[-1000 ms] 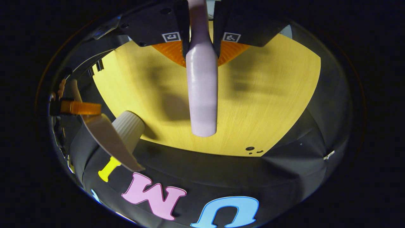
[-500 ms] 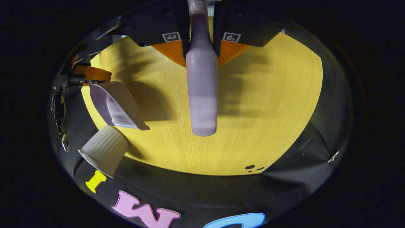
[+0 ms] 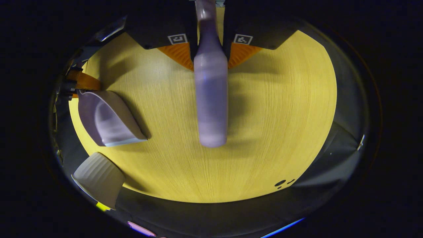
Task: Pick up the small broom and dustpan from the desktop, sweep the trash into the dustpan with the broom, and then empty the trash into the garbage bin.
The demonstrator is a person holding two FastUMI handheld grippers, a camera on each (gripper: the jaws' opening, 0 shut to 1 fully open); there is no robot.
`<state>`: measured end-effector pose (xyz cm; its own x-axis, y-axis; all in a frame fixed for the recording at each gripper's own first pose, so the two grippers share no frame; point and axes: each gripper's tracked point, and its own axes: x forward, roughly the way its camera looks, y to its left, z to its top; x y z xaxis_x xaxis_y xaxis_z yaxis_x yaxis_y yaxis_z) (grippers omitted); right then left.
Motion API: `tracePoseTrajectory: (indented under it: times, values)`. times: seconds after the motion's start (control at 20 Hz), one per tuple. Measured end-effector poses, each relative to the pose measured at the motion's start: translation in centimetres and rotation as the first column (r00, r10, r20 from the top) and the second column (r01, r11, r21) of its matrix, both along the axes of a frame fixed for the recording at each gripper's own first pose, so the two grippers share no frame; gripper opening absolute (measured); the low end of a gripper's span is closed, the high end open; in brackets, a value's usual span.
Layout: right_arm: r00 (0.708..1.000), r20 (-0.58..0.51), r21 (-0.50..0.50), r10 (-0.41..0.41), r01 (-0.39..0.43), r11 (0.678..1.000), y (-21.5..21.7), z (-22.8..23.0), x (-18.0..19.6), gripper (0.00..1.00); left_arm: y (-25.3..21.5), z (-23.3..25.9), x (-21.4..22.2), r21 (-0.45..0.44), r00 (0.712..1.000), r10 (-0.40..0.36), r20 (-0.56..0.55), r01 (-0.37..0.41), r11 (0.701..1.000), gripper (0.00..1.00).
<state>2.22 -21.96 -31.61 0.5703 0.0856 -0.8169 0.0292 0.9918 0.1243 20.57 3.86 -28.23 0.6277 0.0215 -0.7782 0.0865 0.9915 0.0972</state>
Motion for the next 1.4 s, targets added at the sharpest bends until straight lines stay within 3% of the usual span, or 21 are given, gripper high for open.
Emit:
tracePoseTrajectory:
  times: [0.05,0.1,0.2,0.25,0.35,0.4,0.6,0.7,0.8,0.95,1.15,1.25,1.4]
  values:
    - [1.000,-0.008,0.006,0.007,-0.007,1.000,0.1,-0.1,0.0,0.39,-0.1,0.0,0.1,0.009,1.000,-0.009,0.001,0.009,1.000,0.37]
    - [1.000,-0.008,0.014,0.014,-0.014,1.000,0.3,0.1,0.0,0.30,-0.1,0.0,0.2,0.018,1.000,-0.012,0.000,0.012,1.000,0.40]
    - [1.000,-0.004,0.030,0.027,-0.027,0.999,0.9,0.2,0.1,0.53,-0.2,0.2,0.0,0.007,1.000,-0.011,-0.001,0.011,1.000,0.41]
    - [1.000,0.003,0.033,0.028,-0.028,0.999,0.9,0.5,0.1,0.73,-0.4,0.2,-0.1,-0.006,1.000,-0.011,0.009,0.011,1.000,0.55]
    - [0.999,0.032,0.022,0.032,-0.033,0.999,0.7,0.8,0.6,1.00,-0.8,1.3,-0.3,-0.029,0.998,0.003,0.068,-0.001,1.000,0.83]
    - [0.997,0.062,-0.008,0.040,-0.039,0.999,0.1,1.2,0.7,0.99,-1.0,2.2,-0.8,-0.050,0.994,0.007,0.105,-0.002,0.999,0.96]
    - [0.975,0.221,-0.064,0.025,-0.012,0.998,-1.3,4.3,1.5,0.99,-2.2,7.7,-3.2,-0.120,0.948,0.029,0.316,0.010,0.993,0.96]
    - [0.957,0.289,-0.086,0.013,0.012,0.996,-1.3,6.4,1.7,0.99,-2.4,11.4,-5.0,-0.114,0.892,0.017,0.452,0.039,0.993,0.96]
    - [0.935,0.354,-0.124,0.012,0.034,0.992,-1.3,7.9,2.2,1.00,-2.0,15.2,-7.0,-0.082,0.812,0.008,0.583,0.049,0.995,0.96]
    - [0.858,0.512,-0.147,0.033,0.050,0.988,0.7,13.2,2.0,0.99,-2.6,20.5,-10.0,-0.102,0.683,0.022,0.730,0.078,0.992,0.96]
    - [0.721,0.692,-0.119,0.028,0.075,0.990,2.8,19.3,-0.1,0.99,-3.5,26.2,-15.1,-0.148,0.516,0.070,0.854,0.112,0.983,0.96]
    - [0.661,0.750,-0.113,0.027,0.087,0.990,3.5,21.3,-0.8,0.99,-3.5,27.4,-17.1,-0.166,0.466,0.086,0.881,0.132,0.977,0.96]
    - [0.612,0.790,-0.129,0.041,0.100,0.987,3.9,22.3,-1.5,0.99,-3.0,27.9,-20.3,-0.136,0.422,0.068,0.904,0.133,0.982,0.96]
